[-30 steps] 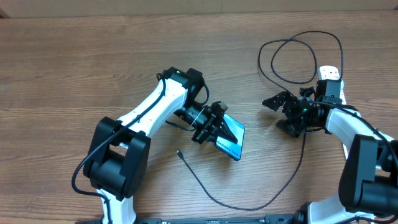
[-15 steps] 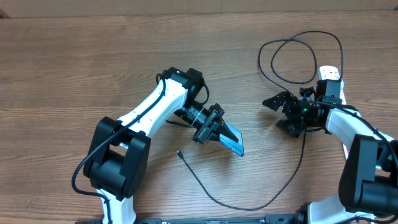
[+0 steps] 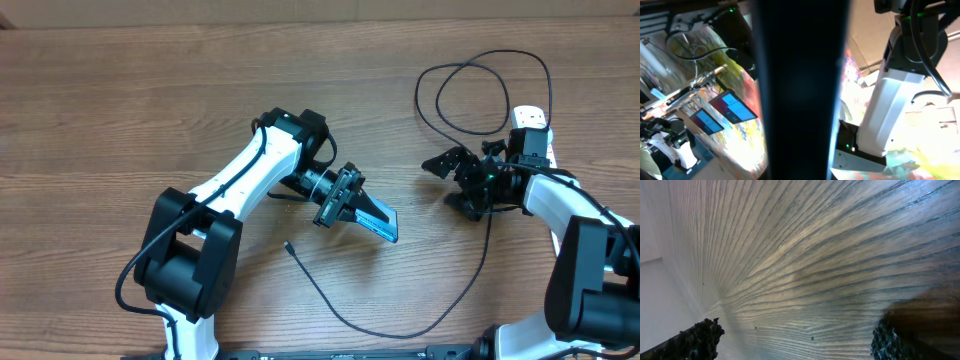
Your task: Plug charger to phone and switch on socket
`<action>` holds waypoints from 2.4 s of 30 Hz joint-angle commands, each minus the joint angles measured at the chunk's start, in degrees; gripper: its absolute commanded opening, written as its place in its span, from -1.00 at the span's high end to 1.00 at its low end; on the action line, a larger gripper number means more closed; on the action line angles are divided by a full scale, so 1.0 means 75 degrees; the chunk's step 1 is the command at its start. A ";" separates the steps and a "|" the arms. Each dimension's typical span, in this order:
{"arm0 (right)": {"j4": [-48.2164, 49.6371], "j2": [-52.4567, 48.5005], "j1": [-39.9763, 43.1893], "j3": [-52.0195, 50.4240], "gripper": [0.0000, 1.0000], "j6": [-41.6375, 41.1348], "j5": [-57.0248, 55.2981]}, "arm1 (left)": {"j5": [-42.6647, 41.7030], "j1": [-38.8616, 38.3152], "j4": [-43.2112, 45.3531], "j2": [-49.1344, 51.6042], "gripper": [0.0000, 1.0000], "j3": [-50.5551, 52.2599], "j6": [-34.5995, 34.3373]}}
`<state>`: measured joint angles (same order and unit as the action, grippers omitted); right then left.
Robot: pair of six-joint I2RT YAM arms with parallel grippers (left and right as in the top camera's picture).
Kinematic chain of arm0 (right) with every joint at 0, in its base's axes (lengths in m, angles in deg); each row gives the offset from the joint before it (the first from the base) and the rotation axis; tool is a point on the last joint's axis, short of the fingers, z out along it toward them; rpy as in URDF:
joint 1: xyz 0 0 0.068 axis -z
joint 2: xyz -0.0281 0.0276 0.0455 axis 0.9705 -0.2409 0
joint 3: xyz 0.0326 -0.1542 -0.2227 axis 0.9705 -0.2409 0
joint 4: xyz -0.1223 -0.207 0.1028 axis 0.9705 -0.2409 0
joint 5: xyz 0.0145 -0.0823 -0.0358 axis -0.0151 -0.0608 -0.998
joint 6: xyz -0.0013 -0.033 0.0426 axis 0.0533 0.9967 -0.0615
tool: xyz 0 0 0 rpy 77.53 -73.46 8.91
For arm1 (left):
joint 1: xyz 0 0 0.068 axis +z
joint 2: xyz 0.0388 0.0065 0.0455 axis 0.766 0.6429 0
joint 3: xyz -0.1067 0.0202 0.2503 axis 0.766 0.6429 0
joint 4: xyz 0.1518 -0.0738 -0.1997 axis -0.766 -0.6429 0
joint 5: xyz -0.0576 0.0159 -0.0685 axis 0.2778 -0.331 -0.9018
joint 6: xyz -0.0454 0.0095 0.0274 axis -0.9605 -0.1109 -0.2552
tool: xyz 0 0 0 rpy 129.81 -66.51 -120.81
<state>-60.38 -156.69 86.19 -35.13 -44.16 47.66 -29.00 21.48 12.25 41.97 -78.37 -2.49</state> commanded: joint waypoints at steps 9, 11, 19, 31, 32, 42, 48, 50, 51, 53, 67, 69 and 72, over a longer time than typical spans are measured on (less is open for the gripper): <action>0.0015 -0.0009 0.0017 0.0041 -1.00 0.0087 -0.0446 | -0.0831 0.0012 -0.0032 -0.0236 0.91 0.0032 -0.0516; 0.0015 -0.0009 0.0017 0.0041 -0.99 0.0087 -0.0446 | -0.0833 0.0012 -0.0035 -0.0236 0.91 0.0032 -0.0530; 0.0015 -0.0009 0.0017 0.0041 -1.00 0.0087 -0.0446 | -0.0836 0.0012 -0.0032 -0.0236 0.92 0.0032 -0.0772; 0.0015 -0.0009 0.0017 0.0041 -1.00 0.0087 -0.0446 | -0.0828 0.0012 -0.0029 -0.0236 0.92 0.0032 -0.0769; 0.0015 -0.0009 0.0017 0.0041 -1.00 0.0090 -0.0446 | -0.0828 0.0012 -0.0029 -0.0236 0.92 0.0032 -0.0769; 0.0015 -0.0009 0.0017 0.0041 -0.99 0.0087 -0.0446 | -0.0915 0.0012 -0.0032 -0.0236 0.91 0.0032 -0.0854; 0.0015 -0.0009 0.0017 0.0041 -1.00 0.0087 -0.0446 | -0.0915 0.0012 -0.0032 -0.0236 0.91 0.0032 -0.0857; 0.0015 -0.0009 0.0017 0.0041 -1.00 0.0090 -0.0446 | -0.0909 0.0012 -0.0032 -0.0236 0.91 0.0032 -0.0854; 0.0015 -0.0009 0.0017 0.0041 -1.00 0.0087 -0.0446 | -0.0909 0.0012 -0.0032 -0.0236 0.91 0.0032 -0.0854; 0.0015 -0.0009 0.0017 0.0041 -1.00 0.0087 -0.0446 | -0.0912 0.0012 -0.0032 -0.0236 0.92 0.0032 -0.0854; 0.0015 -0.0009 0.0017 0.0041 -1.00 0.0087 -0.0446 | -0.0918 0.0012 -0.0032 -0.0236 0.92 0.0032 -0.0857; 0.0015 -0.0009 0.0017 0.0041 -1.00 0.0087 -0.0446 | -0.0918 0.0012 -0.0032 -0.0236 0.92 0.0032 -0.0854; 0.0015 -0.0009 0.0017 0.0041 -0.99 0.0087 -0.0446 | -0.0915 0.0012 -0.0032 -0.0236 0.92 0.0032 -0.0854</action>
<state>-60.38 -156.69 86.19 -35.13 -44.16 47.66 -32.61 21.48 12.19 41.97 -78.37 -8.32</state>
